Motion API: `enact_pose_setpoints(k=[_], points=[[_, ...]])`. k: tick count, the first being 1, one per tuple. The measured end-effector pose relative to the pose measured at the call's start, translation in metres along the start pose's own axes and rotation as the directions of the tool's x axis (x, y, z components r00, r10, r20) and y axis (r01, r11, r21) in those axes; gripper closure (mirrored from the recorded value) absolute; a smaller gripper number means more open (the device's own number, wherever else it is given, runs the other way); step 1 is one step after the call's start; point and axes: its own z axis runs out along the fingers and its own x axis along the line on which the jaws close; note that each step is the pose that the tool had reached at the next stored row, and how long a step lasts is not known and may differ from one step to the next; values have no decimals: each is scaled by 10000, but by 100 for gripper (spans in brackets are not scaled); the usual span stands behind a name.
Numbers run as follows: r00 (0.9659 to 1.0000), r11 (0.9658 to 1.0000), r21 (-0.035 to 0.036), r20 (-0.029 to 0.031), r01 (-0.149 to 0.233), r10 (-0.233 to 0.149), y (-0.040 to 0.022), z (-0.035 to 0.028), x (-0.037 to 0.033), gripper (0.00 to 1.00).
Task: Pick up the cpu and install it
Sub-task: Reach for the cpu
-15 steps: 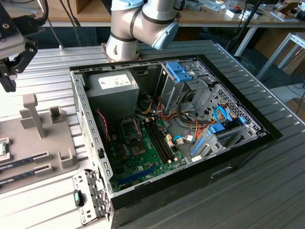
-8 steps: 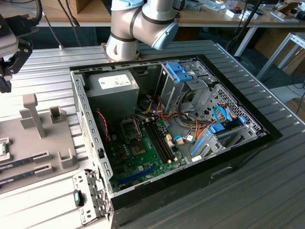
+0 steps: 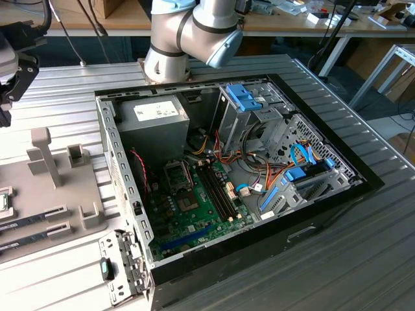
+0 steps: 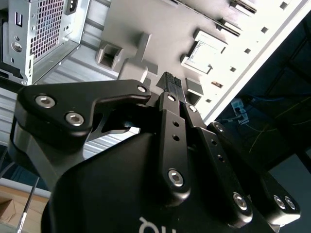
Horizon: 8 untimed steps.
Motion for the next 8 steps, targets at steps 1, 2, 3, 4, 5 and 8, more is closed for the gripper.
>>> enact_pose_setpoints(k=[1,2,3,4,5,8], points=[[10000,10000,1,-1,1,-1,0,0,5,89],[10000,10000,1,-1,0,0,-1,1,17,89],[10000,10000,1,-1,0,0,-2,1,25,89],[10000,10000,1,0,0,0,-3,2,32,89],[10000,10000,0,0,1,-1,-3,2,35,89],[10000,10000,1,-1,0,0,-4,3,45,89]])
